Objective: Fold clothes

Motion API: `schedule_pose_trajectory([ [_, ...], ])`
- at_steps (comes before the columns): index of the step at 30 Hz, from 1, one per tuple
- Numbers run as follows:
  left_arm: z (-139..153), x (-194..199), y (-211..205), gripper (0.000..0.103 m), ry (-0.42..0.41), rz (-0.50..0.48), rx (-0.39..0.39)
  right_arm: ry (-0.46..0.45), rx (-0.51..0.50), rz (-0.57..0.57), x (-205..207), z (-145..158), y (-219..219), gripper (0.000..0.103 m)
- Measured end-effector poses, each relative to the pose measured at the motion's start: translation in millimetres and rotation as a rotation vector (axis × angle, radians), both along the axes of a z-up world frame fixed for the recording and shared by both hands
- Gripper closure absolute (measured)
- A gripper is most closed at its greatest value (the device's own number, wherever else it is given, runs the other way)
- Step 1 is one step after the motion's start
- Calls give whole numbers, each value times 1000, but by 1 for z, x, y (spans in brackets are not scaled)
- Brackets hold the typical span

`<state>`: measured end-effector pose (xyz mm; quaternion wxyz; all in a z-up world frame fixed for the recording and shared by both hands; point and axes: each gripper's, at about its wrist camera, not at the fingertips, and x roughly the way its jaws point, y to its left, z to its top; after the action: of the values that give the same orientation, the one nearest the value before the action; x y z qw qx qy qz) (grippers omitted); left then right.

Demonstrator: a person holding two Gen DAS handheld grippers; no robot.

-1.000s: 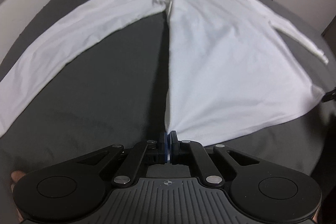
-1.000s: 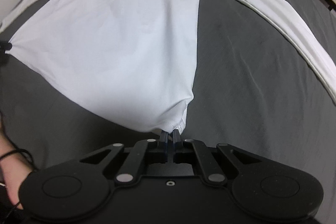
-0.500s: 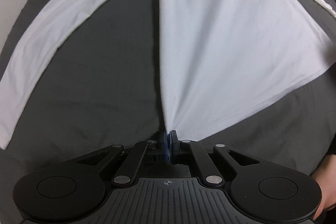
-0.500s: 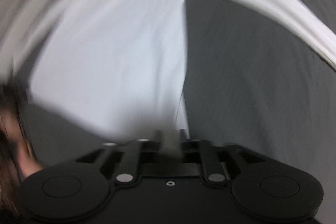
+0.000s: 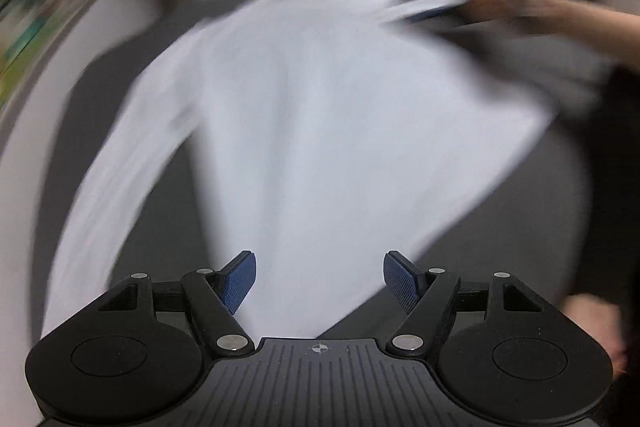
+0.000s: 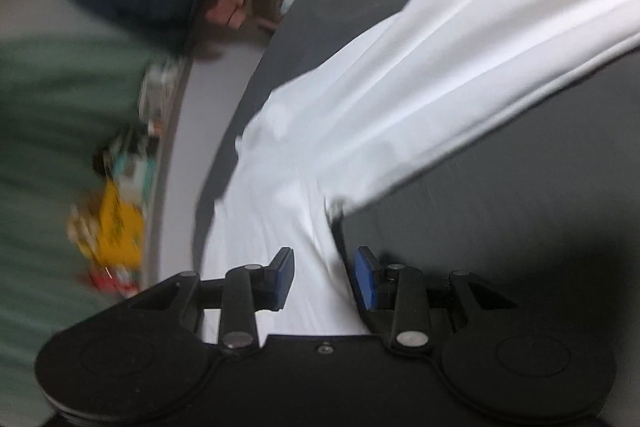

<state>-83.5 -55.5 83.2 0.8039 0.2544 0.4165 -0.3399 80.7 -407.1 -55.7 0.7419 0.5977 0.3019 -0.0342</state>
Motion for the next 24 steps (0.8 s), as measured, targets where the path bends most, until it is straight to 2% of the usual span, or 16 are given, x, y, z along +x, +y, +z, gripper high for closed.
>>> schedule_pose_trajectory([
  [5, -15, -10, -101, 31, -53, -431, -90, -19, 45, -94, 32, -28, -5, 71],
  [7, -28, -9, -132, 31, -62, -538, -136, -31, -3, -93, 38, -27, -5, 77],
  [8, -36, -5, -146, 31, -60, -563, -160, -30, -30, -90, 42, -25, -6, 78],
  [10, -52, 2, -172, 31, -49, -606, -206, -27, -62, -81, 48, -25, -9, 92],
  [11, -60, 9, -181, 31, -33, -608, -222, -30, -71, -80, 50, -25, -12, 95],
  [15, -92, 32, -199, 31, 103, -575, -258, -59, -98, -105, 50, -20, -28, 100],
  [18, -112, 20, -189, 31, 181, -607, -240, -86, -121, -113, 52, -12, -37, 100],
  [21, -117, 0, -172, 30, 121, -652, -231, -98, -121, -109, 49, -11, -41, 100],
  [24, -114, -15, -162, 29, 82, -681, -202, -79, -163, -99, 49, -11, -42, 100],
])
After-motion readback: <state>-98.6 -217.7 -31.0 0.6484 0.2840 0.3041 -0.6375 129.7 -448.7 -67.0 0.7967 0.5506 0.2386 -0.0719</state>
